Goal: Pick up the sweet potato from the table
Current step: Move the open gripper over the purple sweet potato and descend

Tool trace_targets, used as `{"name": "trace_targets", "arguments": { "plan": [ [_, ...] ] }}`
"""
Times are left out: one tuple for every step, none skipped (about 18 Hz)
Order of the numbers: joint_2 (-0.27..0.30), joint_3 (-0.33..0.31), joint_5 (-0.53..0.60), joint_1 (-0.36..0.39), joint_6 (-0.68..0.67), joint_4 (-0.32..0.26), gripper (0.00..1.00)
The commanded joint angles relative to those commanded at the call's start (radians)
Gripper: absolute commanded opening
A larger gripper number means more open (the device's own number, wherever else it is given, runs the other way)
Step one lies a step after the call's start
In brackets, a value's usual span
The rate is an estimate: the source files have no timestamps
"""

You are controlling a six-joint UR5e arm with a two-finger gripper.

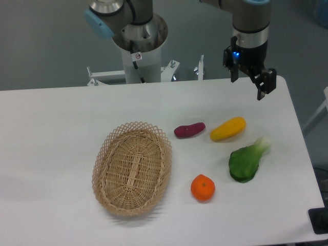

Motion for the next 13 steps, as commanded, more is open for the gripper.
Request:
{"name": "trace_targets", "arguments": {
  "plan": [
    [0.000, -0.006, 0.000, 0.000, 0.000, 0.005, 1.00],
    [0.002, -0.023, -0.002, 0.000, 0.000, 0.003, 1.00],
    [0.002, -0.022, -0.002, 0.000, 0.000, 0.009, 1.00],
    [0.003, -0.023, -0.006, -0.002, 0.000, 0.009, 1.00],
    [0.003, -0.028, -0.015, -0.002, -0.003, 0.009, 1.00],
    [0.002, -0.032, -0.018, -0.003, -0.008, 0.009, 1.00],
    [0.003, -0.035, -0.018, -0.003, -0.018, 0.009, 1.00],
    [0.002, -0.038, -0.021, -0.005, -0.024, 0.009, 1.00],
    [0.003, -0.048, -0.026, -0.006, -0.028, 0.009, 1.00],
    [0.006, -0.061, -0.040, -0.006, -0.028, 0.008, 1.00],
    [0.009, -0.078, -0.058, -0.008, -0.029, 0.009, 1.00],
    [0.012, -0.097, -0.067, -0.009, -0.040, 0.014, 1.00],
    [0.012, -0.109, -0.072, -0.012, -0.060, 0.018, 1.00]
  ]
}}
